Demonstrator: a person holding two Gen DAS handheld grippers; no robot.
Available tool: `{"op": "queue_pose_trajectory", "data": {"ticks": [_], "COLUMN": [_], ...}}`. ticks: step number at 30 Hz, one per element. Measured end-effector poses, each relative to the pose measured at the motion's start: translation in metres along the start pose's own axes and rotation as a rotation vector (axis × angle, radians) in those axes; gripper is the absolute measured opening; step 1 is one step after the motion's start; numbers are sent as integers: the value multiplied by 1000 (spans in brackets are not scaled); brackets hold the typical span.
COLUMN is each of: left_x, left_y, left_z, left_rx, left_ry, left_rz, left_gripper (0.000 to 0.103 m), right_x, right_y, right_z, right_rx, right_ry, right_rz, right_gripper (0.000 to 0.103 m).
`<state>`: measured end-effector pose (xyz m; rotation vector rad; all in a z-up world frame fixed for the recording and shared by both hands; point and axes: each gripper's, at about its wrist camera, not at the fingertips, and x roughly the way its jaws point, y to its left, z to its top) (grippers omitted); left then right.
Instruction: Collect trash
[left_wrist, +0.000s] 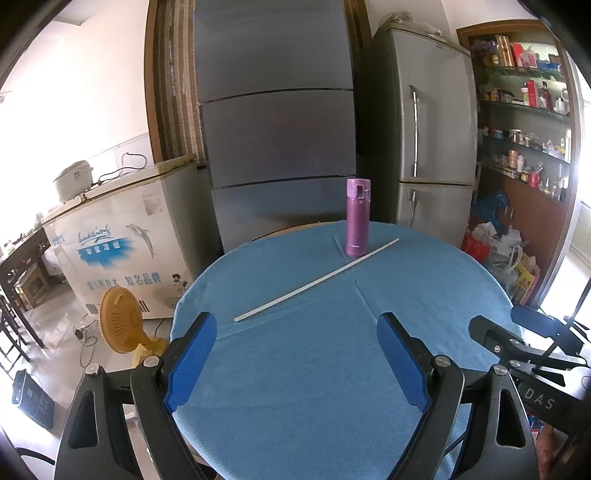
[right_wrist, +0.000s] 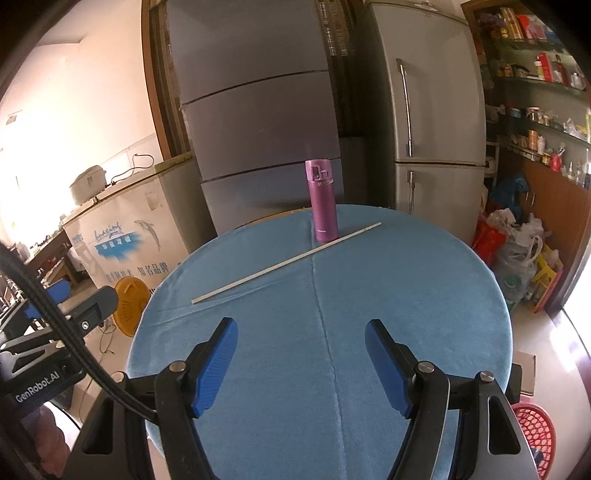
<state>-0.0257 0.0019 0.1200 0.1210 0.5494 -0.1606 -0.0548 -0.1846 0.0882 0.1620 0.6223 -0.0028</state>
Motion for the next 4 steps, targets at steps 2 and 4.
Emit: {"op": "queue_pose_trajectory", "data": {"ticks": [2,4], "left_x": [3,10], "left_y": [-1,-3], "left_z": [0,0], "left_rx": [6,7], "left_ry": [-1,14], "left_rz": [3,-4], "left_gripper": [89,89], "right_x": [4,10], "right_y": [-1,-4], "right_z": [-1,-2], "right_rx": [1,4], "right_ry": [9,21], "right_rz": [-3,-11], "right_gripper": [75,75]}}
